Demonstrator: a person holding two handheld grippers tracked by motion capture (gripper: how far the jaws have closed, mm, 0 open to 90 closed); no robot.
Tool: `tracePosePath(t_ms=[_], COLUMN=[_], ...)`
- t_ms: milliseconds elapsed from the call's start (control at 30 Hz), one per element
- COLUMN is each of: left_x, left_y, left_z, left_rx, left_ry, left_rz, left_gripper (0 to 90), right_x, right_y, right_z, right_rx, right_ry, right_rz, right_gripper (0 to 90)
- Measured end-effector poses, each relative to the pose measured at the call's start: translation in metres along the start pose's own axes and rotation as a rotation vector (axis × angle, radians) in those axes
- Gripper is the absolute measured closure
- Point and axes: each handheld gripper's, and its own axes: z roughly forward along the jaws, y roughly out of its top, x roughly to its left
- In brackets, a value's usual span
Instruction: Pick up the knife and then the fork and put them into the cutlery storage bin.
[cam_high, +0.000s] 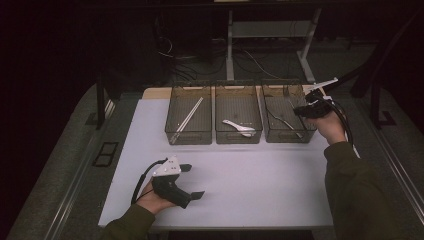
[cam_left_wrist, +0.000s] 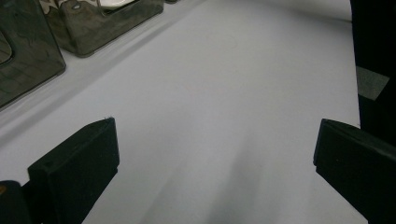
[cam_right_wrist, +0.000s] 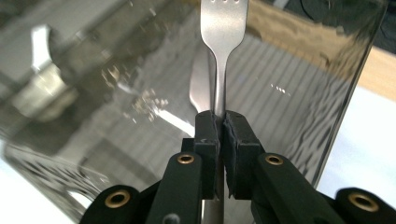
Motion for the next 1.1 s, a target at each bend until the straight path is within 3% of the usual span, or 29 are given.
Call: tracePosePath(t_ms=[233, 367, 533, 733, 1100], left_x=[0.0, 0.0, 0.0, 0.001, 0.003], left_y=[0.0, 0.0, 0.0, 0.0, 0.0], left_z=[0.0, 0.0, 0.0, 0.0, -0.001], left_rx=[0.002, 0.0, 0.0, -0.001, -0.003], left_ry=[-0.002, -0.002, 0.0, 0.005, 0.016], left_rz=[0.002, 0.0, 0.001, 0.0, -0.005], left_gripper=[0.0, 0.0, 0.0, 0.0, 0.0], right_x=[0.002, 0.005, 0.008, 0.012, 0.029], right_y=[-0.008, -0.007, -0.005, -0.007, -0.027], right_z=[0.012, 0.012, 0.005, -0.012, -0.044], right_rx=[0.078, 0.071, 0.028, -0.061, -0.205], right_ry=[-0.003, 0.003, 0.033, 0.094, 0.162], right_rz=[-0.015, -0.022, -0.003, 0.025, 0.011], right_gripper=[82.0, 77.1, 67.1, 54.5, 39.8])
